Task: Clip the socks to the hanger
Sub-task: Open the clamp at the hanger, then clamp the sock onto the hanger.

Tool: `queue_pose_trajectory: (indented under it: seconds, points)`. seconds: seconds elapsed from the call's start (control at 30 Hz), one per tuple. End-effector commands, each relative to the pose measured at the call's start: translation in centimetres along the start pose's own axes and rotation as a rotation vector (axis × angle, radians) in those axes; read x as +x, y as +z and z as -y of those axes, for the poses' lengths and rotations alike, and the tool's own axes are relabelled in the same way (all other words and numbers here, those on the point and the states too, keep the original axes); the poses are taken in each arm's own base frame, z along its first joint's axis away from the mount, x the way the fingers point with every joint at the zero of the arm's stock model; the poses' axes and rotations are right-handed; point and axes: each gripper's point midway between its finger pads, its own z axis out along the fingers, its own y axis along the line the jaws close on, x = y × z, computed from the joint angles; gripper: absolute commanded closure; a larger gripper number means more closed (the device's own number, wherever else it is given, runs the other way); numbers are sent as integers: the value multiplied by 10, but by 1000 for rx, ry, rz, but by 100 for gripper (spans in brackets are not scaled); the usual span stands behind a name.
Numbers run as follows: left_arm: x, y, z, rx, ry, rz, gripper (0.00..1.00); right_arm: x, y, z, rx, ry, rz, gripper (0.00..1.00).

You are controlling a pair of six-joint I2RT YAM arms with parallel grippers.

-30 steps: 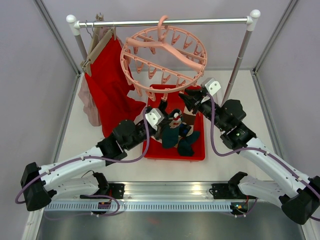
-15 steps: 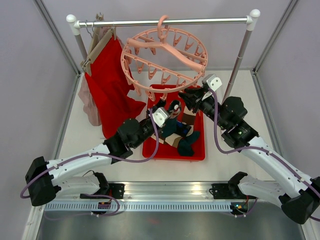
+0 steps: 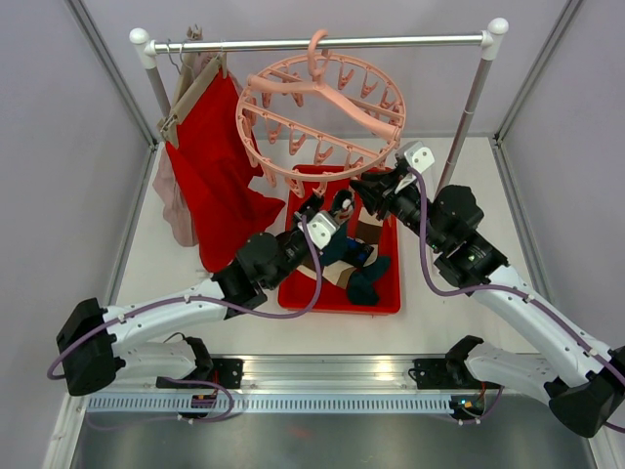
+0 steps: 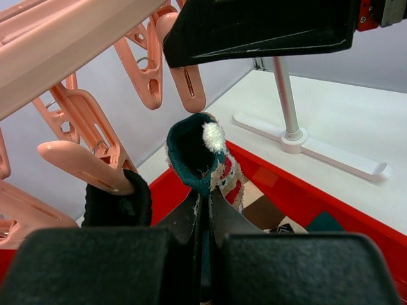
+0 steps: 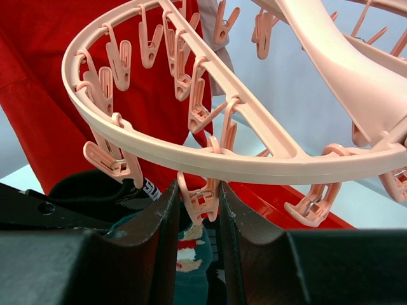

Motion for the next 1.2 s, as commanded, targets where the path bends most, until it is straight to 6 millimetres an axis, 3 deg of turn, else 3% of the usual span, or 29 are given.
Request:
queue_pose_trajectory:
  seconds: [0.0, 1.17]
  points:
    - [-23, 4, -10, -43, 18, 67, 98, -27, 0, 1, 11, 9, 55, 100]
    - [-42, 18, -10, -43, 14, 96, 98, -24, -1, 2, 15, -4, 19, 100]
